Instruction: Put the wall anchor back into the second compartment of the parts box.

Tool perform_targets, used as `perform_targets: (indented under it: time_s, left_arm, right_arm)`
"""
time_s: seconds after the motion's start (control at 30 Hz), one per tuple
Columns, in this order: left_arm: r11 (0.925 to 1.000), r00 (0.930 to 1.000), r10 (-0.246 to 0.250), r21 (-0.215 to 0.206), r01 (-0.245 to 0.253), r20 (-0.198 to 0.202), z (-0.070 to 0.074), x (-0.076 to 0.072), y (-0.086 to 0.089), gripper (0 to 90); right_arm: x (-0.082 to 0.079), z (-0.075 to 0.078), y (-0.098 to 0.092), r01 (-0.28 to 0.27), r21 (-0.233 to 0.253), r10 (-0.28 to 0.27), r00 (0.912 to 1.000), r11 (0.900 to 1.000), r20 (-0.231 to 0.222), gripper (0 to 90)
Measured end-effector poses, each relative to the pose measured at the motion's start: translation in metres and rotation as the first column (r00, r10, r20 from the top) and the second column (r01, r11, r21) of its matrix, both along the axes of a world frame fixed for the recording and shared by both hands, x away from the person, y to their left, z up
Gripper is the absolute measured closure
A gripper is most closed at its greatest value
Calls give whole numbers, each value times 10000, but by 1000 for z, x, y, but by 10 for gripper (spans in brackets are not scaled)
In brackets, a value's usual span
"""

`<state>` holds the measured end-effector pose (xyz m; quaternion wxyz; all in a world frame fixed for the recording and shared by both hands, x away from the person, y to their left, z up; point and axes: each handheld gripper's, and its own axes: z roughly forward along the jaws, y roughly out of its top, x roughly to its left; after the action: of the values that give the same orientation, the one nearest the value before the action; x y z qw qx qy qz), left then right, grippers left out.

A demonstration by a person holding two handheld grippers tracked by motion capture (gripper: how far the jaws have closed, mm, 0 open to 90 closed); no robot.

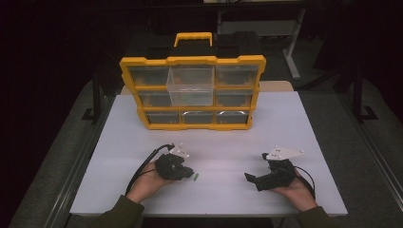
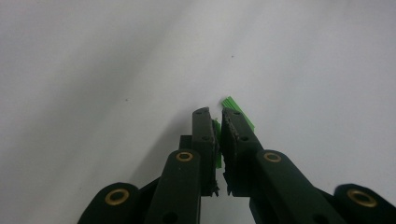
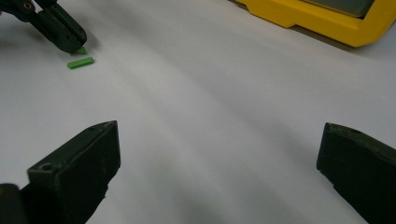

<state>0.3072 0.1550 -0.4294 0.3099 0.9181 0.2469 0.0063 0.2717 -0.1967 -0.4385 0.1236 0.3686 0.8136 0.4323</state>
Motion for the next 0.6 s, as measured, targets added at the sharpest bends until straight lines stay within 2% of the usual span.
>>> perform_targets:
  time_s: [0.2,0.23,0.27,0.33,0.4,0.5,0.53,0.6]
  left_arm:
    - [9999,9999,-115,-50,114,-82,9,5,10,843]
    - [9996,10000,43,-266,-45,-90,10,5,10,844]
    - [9996,9999,56,-290,-60,-140,12,6,13,843]
    - [9999,9999,-38,-151,36,-142,15,8,17,844]
    - [9995,9999,84,-300,-88,-135,18,9,20,844]
    - [9998,10000,56,-195,-57,-58,24,12,26,844]
    - [9995,9996,-272,143,271,41,27,15,30,844]
    - [9999,10000,-39,-109,40,58,32,15,33,844]
  right_arm:
    - [0,0,0,-29,6,29,10000,10000,10,0]
    - [0,0,0,-55,-4,55,10000,10000,34,0]
    - [0,-1,0,-59,-15,59,10000,10000,24,0]
    - [0,-1,0,-73,-27,73,10000,10000,28,0]
    - [1,-1,0,-71,-20,71,10000,10000,12,0]
    - [1,0,0,-41,5,41,10000,10000,-25,0]
    - [1,0,0,-47,15,47,10000,10000,-28,0]
    - [0,0,0,-34,73,34,10000,10000,-37,0]
